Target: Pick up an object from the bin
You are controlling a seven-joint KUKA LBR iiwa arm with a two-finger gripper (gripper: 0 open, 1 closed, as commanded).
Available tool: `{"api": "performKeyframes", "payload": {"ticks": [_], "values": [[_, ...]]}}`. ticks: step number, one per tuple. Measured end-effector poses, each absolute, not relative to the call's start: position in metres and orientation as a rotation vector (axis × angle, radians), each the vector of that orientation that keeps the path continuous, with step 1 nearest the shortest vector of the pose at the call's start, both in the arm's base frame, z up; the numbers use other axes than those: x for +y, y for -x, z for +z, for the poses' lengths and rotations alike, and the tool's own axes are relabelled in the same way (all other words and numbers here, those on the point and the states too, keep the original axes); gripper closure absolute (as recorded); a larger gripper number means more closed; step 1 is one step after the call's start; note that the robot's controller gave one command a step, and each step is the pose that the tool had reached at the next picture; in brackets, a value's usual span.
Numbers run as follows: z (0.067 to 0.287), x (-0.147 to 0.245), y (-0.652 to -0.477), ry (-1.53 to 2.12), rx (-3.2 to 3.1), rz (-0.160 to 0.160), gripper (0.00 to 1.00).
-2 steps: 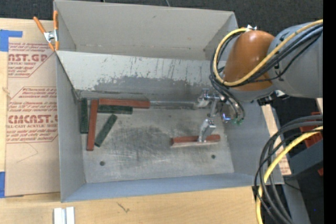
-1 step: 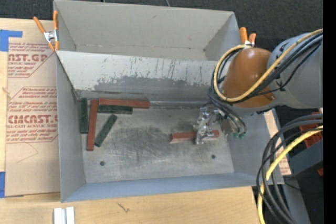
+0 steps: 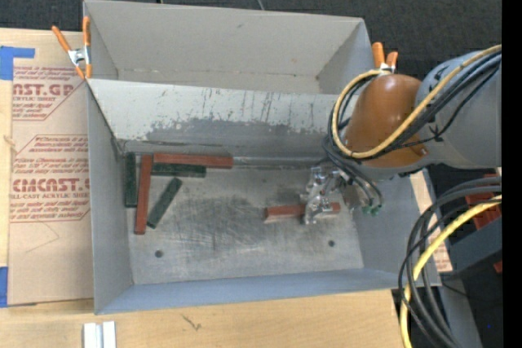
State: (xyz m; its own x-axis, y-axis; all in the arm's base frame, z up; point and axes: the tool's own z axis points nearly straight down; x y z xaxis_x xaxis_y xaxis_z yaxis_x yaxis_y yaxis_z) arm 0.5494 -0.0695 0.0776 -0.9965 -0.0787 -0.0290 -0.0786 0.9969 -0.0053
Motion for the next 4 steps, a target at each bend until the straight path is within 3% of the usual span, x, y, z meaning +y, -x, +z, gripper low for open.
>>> {"api": "performKeyframes", "payload": {"ticks": [4], "values": [[0.107,-0.068,-0.546,0.126,3.140,0.001,1.00]]}}
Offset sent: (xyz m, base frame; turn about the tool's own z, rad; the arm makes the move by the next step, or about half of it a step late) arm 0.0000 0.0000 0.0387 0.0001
